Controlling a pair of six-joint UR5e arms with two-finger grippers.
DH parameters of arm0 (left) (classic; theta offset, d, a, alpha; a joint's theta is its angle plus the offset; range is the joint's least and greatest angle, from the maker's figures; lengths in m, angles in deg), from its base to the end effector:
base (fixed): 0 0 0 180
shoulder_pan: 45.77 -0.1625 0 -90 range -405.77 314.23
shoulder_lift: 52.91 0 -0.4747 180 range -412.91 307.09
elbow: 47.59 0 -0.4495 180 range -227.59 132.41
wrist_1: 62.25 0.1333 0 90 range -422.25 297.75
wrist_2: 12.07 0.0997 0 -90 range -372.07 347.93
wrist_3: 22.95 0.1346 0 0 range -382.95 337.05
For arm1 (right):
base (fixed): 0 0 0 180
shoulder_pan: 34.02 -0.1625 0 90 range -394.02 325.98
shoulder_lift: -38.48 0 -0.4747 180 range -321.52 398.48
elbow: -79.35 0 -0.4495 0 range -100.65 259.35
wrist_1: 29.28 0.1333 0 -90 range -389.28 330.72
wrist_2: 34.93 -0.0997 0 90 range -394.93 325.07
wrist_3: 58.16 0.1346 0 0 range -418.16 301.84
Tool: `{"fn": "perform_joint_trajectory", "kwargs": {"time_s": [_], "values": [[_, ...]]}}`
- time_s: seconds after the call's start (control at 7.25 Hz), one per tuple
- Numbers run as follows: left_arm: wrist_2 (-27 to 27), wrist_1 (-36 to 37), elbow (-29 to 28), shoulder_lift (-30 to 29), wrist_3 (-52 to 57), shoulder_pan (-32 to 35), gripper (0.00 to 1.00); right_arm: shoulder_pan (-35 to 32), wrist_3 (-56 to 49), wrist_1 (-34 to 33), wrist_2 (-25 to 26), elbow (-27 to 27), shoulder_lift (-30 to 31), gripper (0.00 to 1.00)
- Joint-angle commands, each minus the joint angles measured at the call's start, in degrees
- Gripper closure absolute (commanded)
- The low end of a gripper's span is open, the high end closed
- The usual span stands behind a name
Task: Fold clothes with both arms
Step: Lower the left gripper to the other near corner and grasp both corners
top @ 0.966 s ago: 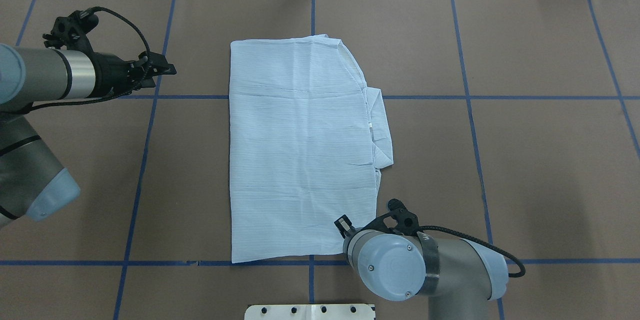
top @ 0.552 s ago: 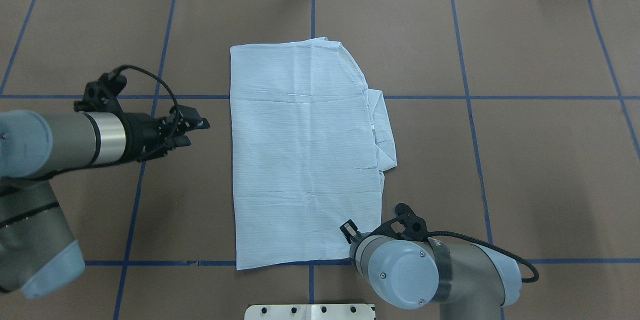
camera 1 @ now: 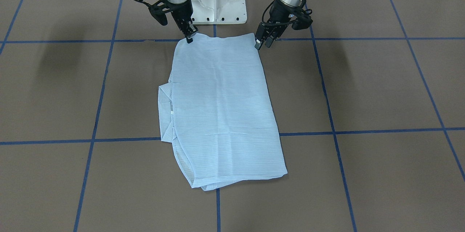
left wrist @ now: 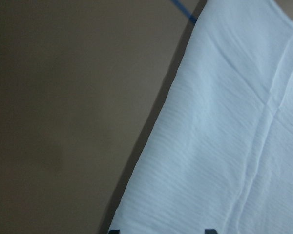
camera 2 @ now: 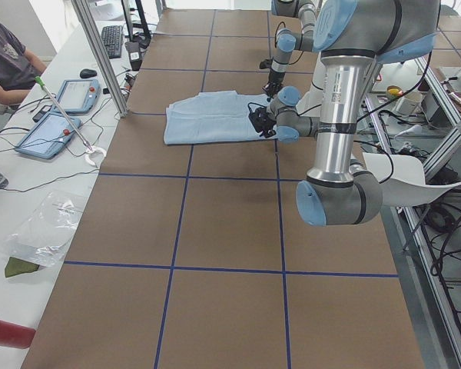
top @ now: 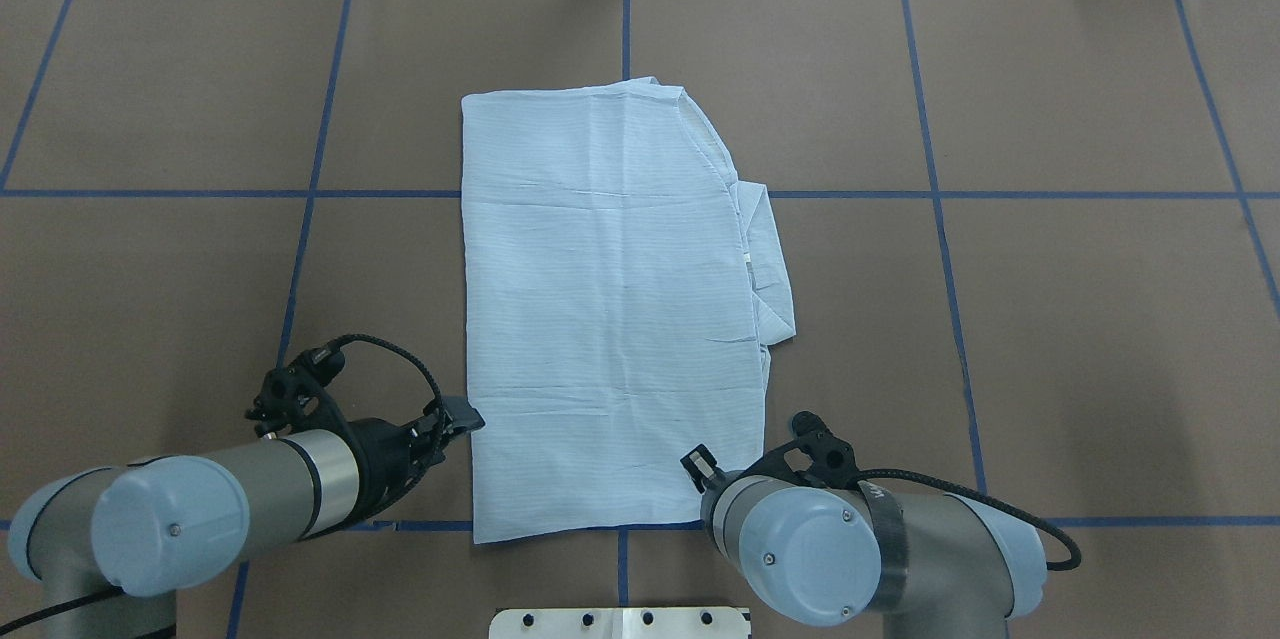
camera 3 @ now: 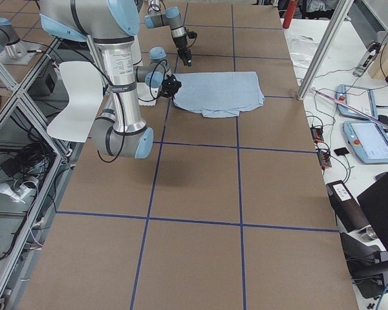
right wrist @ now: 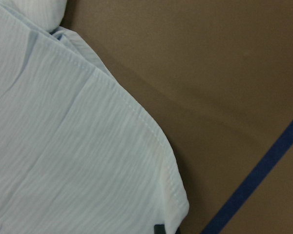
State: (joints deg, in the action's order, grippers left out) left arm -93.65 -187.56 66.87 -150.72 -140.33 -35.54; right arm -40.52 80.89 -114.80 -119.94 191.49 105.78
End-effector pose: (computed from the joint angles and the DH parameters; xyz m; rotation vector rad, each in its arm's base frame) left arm 0.5689 -0.2581 0.3514 -0.0485 1.2087 -0.6630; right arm -0.6479 -0.2198 0.2953 -0.2458 -0.8656 0.9438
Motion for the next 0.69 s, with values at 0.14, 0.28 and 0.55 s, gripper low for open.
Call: {"fn": "perform_joint_trajectory", "kwargs": {"time_s": [0.14, 0.28, 0.55], "values": [[0.89, 1.29, -1.35, -0.37, -0.84, -5.48, 0.38, 0.18, 0.0, 0.0, 0.01, 0.01, -0.15, 1.0], [0.89, 1.3, -1.35, -0.72, -0.84, -6.19, 0.39, 0.18, 0.0, 0.0, 0.01, 0.09, -0.15, 1.0], [0.89, 2.43, -1.43, -1.42, -0.84, -7.33, 0.43, 0.18, 0.0, 0.0, 0.01, 0.09, -0.15, 1.0]]}}
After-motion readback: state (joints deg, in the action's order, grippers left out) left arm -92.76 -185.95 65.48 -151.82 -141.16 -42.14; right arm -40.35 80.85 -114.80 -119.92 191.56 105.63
